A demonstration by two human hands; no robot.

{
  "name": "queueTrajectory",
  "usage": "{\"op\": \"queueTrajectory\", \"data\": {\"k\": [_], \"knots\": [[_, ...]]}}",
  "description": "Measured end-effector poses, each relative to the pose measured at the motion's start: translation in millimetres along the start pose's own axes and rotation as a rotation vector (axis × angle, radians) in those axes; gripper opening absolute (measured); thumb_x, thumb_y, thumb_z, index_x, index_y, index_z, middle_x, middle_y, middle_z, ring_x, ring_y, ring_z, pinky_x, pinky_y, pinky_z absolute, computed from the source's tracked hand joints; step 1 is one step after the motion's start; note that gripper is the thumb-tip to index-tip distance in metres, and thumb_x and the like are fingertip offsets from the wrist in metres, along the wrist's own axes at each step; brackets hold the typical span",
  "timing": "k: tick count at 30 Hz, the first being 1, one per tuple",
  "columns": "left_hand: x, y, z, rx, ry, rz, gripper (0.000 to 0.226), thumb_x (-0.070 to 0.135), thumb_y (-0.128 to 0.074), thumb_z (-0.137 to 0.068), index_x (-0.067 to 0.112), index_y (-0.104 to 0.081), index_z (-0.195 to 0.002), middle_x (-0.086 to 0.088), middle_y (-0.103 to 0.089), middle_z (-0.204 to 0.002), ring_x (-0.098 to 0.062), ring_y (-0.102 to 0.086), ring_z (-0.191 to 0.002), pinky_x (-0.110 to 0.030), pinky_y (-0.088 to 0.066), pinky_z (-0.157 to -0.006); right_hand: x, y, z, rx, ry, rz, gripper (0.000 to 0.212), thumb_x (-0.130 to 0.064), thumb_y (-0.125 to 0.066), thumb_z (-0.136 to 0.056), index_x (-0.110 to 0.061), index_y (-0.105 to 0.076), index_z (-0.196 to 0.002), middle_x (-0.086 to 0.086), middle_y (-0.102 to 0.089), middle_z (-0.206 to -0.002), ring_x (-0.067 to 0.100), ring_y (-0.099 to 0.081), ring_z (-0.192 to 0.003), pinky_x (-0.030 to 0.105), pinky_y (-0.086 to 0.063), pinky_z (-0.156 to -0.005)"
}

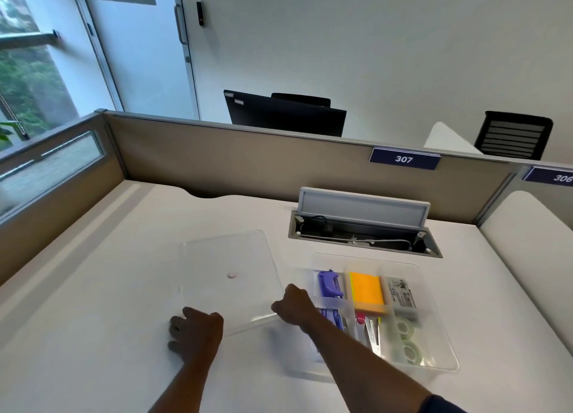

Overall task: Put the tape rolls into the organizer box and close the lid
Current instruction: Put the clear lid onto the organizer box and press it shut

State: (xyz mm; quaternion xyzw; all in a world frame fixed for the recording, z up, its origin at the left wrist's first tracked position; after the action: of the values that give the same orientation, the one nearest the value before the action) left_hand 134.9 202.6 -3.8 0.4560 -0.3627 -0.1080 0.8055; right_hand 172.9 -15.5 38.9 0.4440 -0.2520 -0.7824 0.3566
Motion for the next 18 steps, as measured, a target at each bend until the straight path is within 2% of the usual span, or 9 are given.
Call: {"op": "queueTrajectory", "data": {"k": [3, 5, 6, 8, 9, 10, 13, 15, 18], "knots": [[1, 0, -3, -0.008, 0.0, -0.023, 0.044, 0.023, -0.055, -0.078, 0.0, -0.045, -0.114, -0.026, -0.043, -0.128, -0.039, -0.037, -0.124, -0.05, -0.033, -0.102, 1, -16, -2, -0.063, -0.029, 0.01, 0.049, -0.02, -0.048, -0.089, 0.004, -0.037, -0.131, 0.022, -0.043, -0.135, 0.037, -0.044, -0.125, 0.038, -0.04, -0.106], [3, 0, -2, -0.004, -0.012, 0.008, 0.044, 0.021, -0.056, -0.077, -0.003, -0.046, -0.113, -0.028, -0.044, -0.127, -0.041, -0.038, -0.123, -0.049, -0.035, -0.103, -2, -20, -2, -0.043, -0.025, -0.023, 0.046, -0.016, -0.044, -0.09, 0.006, -0.036, -0.13, 0.022, -0.043, -0.134, 0.038, -0.045, -0.123, 0.04, -0.042, -0.105], [3, 1, -2, -0.001, -0.014, 0.026, 0.044, 0.02, -0.056, -0.078, -0.004, -0.046, -0.113, -0.028, -0.045, -0.127, -0.041, -0.038, -0.123, -0.049, -0.036, -0.104, -3, -21, -3, -0.024, -0.044, -0.081, 0.044, -0.014, -0.045, -0.089, 0.004, -0.037, -0.128, 0.022, -0.044, -0.131, 0.037, -0.048, -0.12, 0.041, -0.048, -0.099], [4, 5, -3, 0.0, -0.01, 0.062, 0.044, 0.019, -0.055, -0.079, -0.006, -0.046, -0.114, -0.029, -0.046, -0.127, -0.042, -0.039, -0.123, -0.049, -0.036, -0.105, -4, -22, -5, 0.015, -0.097, -0.277, 0.039, -0.011, -0.048, -0.085, 0.002, -0.041, -0.122, 0.021, -0.048, -0.125, 0.034, -0.059, -0.1, 0.036, -0.057, -0.07], [4, 6, -4, -0.004, -0.001, 0.079, 0.045, 0.018, -0.055, -0.08, -0.006, -0.045, -0.116, -0.029, -0.046, -0.128, -0.042, -0.039, -0.123, -0.049, -0.036, -0.105, -5, -22, -5, 0.018, -0.131, -0.384, 0.038, -0.01, -0.049, -0.083, 0.001, -0.043, -0.119, 0.021, -0.051, -0.122, 0.032, -0.061, -0.086, 0.032, -0.055, -0.057], [4, 7, -6, -0.011, 0.015, 0.095, 0.047, 0.018, -0.054, -0.08, -0.007, -0.044, -0.118, -0.029, -0.045, -0.129, -0.043, -0.04, -0.123, -0.049, -0.036, -0.105, -6, -22, -5, 0.015, -0.163, -0.465, 0.035, -0.008, -0.049, -0.082, 0.001, -0.045, -0.116, 0.021, -0.053, -0.118, 0.029, -0.061, -0.074, 0.028, -0.051, -0.051], [4, 11, -14, -0.027, 0.071, 0.136, 0.048, 0.017, -0.054, -0.08, -0.01, -0.043, -0.119, -0.03, -0.046, -0.127, -0.045, -0.043, -0.119, -0.049, -0.039, -0.101, -1, -17, -8, 0.075, -0.237, -0.606, 0.01, -0.004, -0.044, -0.08, -0.003, -0.049, -0.088, 0.015, -0.056, -0.087, 0.025, -0.056, -0.051, 0.022, -0.043, -0.044], [2, 14, -22, -0.043, 0.114, 0.177, 0.043, 0.017, -0.054, -0.08, -0.01, -0.049, -0.113, -0.031, -0.051, -0.119, -0.045, -0.048, -0.113, -0.047, -0.042, -0.098, 0, -10, -6, 0.107, -0.237, -0.566, 0.006, -0.005, -0.044, -0.078, -0.006, -0.049, -0.075, 0.01, -0.054, -0.069, 0.024, -0.056, -0.046, 0.017, -0.038, -0.042], [-3, 17, -39, -0.176, 0.176, 0.458, 0.02, 0.013, -0.061, -0.077, -0.004, -0.062, -0.087, -0.025, -0.061, -0.092, -0.038, -0.058, -0.085, -0.04, -0.048, -0.078, 0, 4, -9, 0.113, -0.199, -0.438, 0.009, -0.009, -0.046, -0.075, -0.005, -0.054, -0.073, 0.013, -0.06, -0.067, 0.025, -0.06, -0.05, 0.021, -0.044, -0.048]]}}
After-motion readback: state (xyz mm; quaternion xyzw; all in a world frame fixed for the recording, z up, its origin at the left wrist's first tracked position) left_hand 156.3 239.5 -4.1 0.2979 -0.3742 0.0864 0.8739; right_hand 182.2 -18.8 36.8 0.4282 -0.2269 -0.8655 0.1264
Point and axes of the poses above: each hand's wrist, its own z-axis away from the middle knuckle, its own y-axis out of the back of the hand, x = y × z, the point moved 5 cm from there along -z, towards the middle knuckle
